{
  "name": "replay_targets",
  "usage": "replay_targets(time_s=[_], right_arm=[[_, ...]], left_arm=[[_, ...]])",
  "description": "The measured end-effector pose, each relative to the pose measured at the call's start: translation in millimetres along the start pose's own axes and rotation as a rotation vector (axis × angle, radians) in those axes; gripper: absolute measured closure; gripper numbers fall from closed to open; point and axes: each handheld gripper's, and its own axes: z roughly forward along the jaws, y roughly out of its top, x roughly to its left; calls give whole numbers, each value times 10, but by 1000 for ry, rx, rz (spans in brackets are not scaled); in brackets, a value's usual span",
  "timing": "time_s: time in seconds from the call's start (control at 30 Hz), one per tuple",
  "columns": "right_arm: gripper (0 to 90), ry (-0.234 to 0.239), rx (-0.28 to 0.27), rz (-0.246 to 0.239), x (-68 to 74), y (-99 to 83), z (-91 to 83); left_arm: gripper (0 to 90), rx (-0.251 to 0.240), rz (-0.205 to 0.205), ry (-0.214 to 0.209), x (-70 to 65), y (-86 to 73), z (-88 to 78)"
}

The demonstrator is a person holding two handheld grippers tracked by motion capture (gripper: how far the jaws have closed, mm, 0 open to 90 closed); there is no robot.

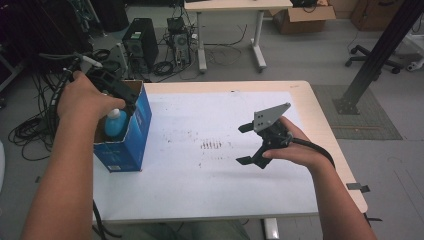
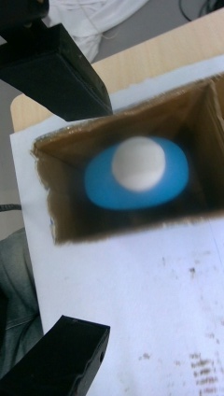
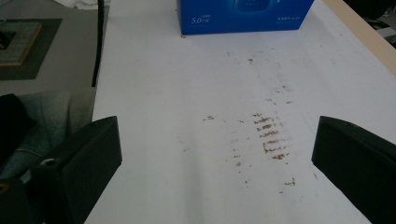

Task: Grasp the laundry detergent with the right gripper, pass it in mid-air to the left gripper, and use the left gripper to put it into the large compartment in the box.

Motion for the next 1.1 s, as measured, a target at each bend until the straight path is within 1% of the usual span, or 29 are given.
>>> replay_targets(time_s=[0.03, 0.1, 0.13, 0.17, 0.2, 0.23, 0.27, 0.3, 0.33, 0.37, 0.43, 0.47, 0.5, 0.53, 0.57, 0.6, 0.63, 0.7, 0.73, 0.77, 0.8, 0.83, 0.87, 0.9, 0.93, 1.0, 1.07, 1.1], right_arm=[[15, 0, 0, 0, 0, 0, 0], [16, -5, 8, -7, -4, 29, -37], [18, -10, 16, -11, -18, 59, -79], [18, -10, 16, -11, -18, 59, -79], [16, -21, 26, -12, -43, 92, -129], [16, -21, 26, -12, -43, 92, -129], [16, -28, 39, -15, -72, 126, -183], [16, -28, 39, -15, -72, 126, -183], [16, -37, 54, -18, -104, 155, -230], [16, -37, 54, -18, -104, 155, -230], [16, -45, 71, -21, -133, 174, -264], [17, -49, 83, -19, -156, 190, -289], [17, -49, 83, -19, -156, 190, -289], [17, -52, 94, -24, -170, 207, -308], [17, -52, 94, -24, -170, 207, -308], [18, -53, 110, -28, -179, 229, -324], [18, -53, 110, -28, -179, 229, -324], [19, -56, 127, -36, -188, 253, -341], [19, -58, 146, -43, -200, 278, -362], [19, -58, 146, -43, -200, 278, -362], [20, -63, 171, -50, -207, 298, -379], [20, -63, 171, -50, -207, 298, -379], [22, -66, 197, -57, -217, 315, -394], [22, -71, 212, -60, -219, 322, -402], [22, -71, 212, -60, -219, 322, -402], [24, -70, 235, -60, -221, 336, -421], [24, -72, 258, -62, -223, 352, -436], [24, -71, 273, -61, -223, 362, -443]], left_arm=[[3, 0, 0, 0, 0, 0, 0], [2, -3, 30, 1, -63, 12, -46], [3, -13, 58, 3, -135, 26, -105], [2, -13, 58, 3, -135, 26, -105], [2, -21, 98, 8, -217, 40, -172], [2, -21, 98, 8, -217, 40, -172], [3, -26, 124, 6, -261, 48, -204], [3, -32, 154, 7, -309, 52, -232], [3, -47, 199, 2, -404, 62, -272], [3, -47, 199, 2, -404, 62, -272], [3, -55, 239, -12, -494, 71, -289], [3, -56, 287, -24, -583, 80, -292], [3, -56, 287, -24, -583, 80, -292], [2, -54, 332, -34, -672, 87, -284], [2, -54, 332, -34, -672, 87, -284], [3, -44, 391, -43, -757, 92, -275], [2, -44, 391, -43, -757, 92, -275], [2, -42, 429, -65, -837, 92, -266], [2, -38, 470, -68, -908, 92, -258], [2, -38, 470, -68, -908, 92, -258], [2, -27, 527, -70, -967, 97, -250], [2, -27, 527, -70, -967, 97, -250], [2, -13, 577, -75, -1026, 97, -232], [2, -13, 577, -75, -1026, 97, -232], [2, -10, 603, -73, -1054, 95, -223], [2, 2, 649, -78, -1102, 97, -212], [2, 6, 703, -75, -1154, 93, -209], [2, 8, 720, -78, -1177, 90, -207]])
